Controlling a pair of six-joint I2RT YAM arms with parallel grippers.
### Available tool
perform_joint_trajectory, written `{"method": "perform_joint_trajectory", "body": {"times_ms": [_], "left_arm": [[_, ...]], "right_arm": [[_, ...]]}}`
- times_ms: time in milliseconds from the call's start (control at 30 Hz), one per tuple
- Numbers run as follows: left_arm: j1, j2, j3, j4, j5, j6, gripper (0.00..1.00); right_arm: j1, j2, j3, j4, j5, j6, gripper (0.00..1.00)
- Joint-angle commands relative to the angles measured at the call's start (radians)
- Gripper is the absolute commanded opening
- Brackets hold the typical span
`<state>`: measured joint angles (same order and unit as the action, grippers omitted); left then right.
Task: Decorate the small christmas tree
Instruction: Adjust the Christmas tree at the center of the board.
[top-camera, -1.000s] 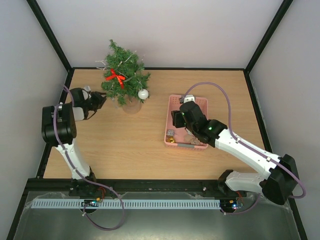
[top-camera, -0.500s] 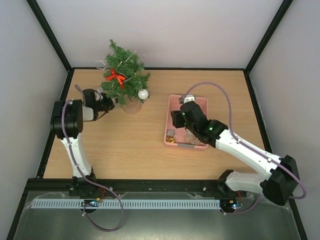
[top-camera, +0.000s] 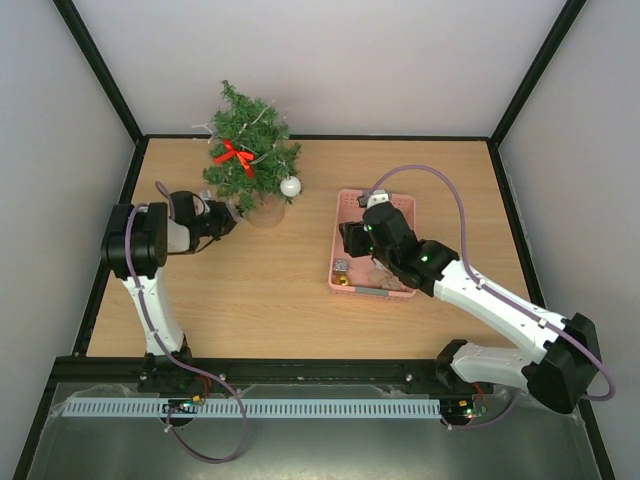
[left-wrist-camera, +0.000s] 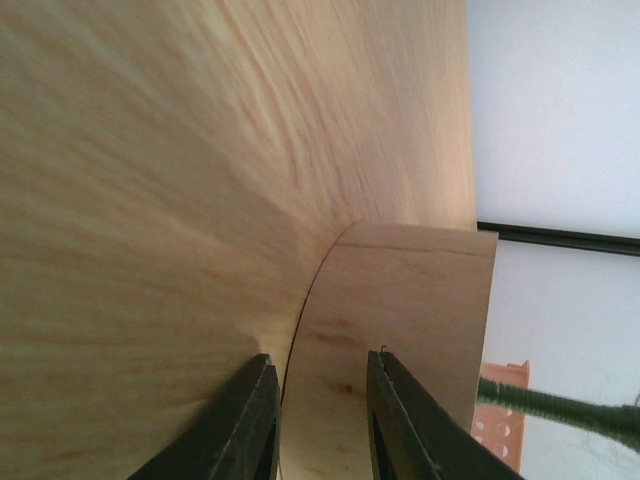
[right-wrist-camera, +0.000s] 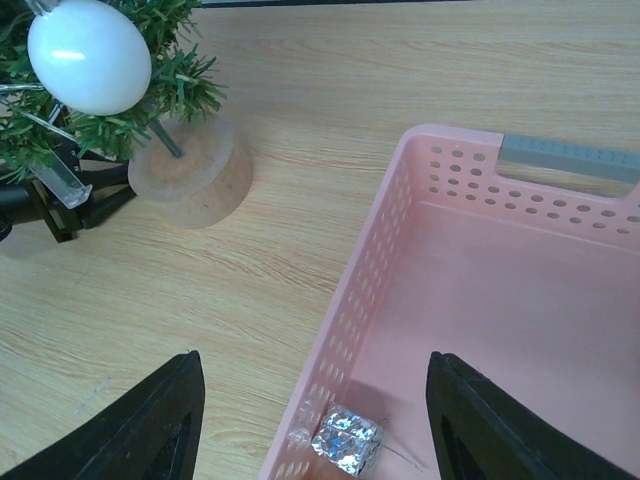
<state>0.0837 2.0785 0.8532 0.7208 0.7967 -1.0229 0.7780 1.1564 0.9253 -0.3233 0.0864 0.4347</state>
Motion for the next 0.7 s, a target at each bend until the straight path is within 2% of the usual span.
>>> {"method": "perform_joint_trajectory", "body": {"times_ms": [0, 667], "left_arm": [[-0.031, -0.059, -0.044, 0.017, 0.024, 0.007, 0.26], [-0.180, -0.157, -0.137, 0.089, -0.040, -0.081, 0.26]], "right_arm": [[-0.005, -0.029, -0.013, 0.004, -0.001, 0.012, 0.59], [-0.004, -0.070, -0.046, -0.014, 0.000, 0.045, 0.62]]}}
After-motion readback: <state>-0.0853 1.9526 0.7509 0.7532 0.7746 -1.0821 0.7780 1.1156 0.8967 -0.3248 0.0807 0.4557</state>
